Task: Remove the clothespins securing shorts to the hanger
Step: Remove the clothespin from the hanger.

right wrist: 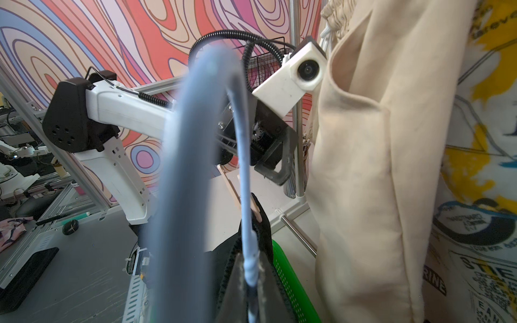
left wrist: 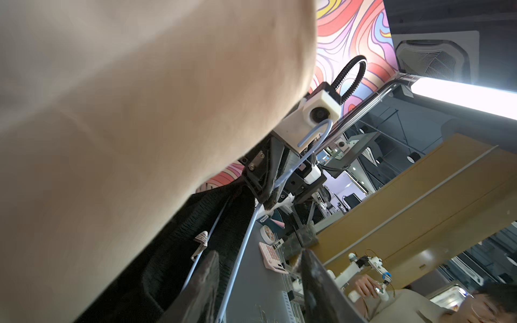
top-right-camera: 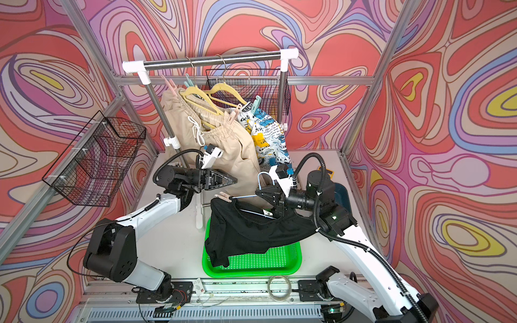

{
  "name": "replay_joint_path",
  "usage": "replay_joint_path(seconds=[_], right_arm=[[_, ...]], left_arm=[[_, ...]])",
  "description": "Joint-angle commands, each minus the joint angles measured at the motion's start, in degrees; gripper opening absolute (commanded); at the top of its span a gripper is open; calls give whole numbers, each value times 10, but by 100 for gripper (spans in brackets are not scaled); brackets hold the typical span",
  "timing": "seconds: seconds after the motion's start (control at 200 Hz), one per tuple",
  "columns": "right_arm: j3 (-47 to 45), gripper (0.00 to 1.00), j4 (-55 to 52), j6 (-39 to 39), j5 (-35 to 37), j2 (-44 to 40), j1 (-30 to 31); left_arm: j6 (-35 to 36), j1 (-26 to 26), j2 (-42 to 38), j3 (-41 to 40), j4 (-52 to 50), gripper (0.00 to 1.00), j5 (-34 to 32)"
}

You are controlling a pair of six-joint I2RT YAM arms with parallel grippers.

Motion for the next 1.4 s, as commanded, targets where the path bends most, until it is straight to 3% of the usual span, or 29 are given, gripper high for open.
replay_joint_path(seconds=[0.0, 0.275, 0.366, 0.496, 0.556, 0.661, 1.107, 1.237, 1.397], right_arm=[[20, 0, 12, -6, 1, -22, -2], [27, 0, 3, -5, 9, -34, -3], [30, 0, 4, 0, 11, -34, -2], [38, 0, 1, 3, 9, -29, -3], [44, 0, -2, 4, 7, -25, -2], [47, 0, 1, 5, -2, -20, -3], [38, 0, 27, 28, -37, -26, -2], [34, 0, 34, 32, -39, -23, -2], [34, 0, 37, 37, -45, -9, -3]], left_arm=[[38, 35, -42, -9, 31, 52, -13], [228, 59, -135, -71, -140, 55, -8], [344, 59, -185, -86, -272, 55, -16], [601, 59, -273, -75, -566, 53, -73], [650, 59, -295, -65, -633, 52, -78], [660, 58, -299, -58, -661, 53, -62], [608, 59, -263, -72, -578, 59, -91], [567, 58, -258, -84, -522, 59, -80], [577, 55, -273, -89, -524, 55, -91]])
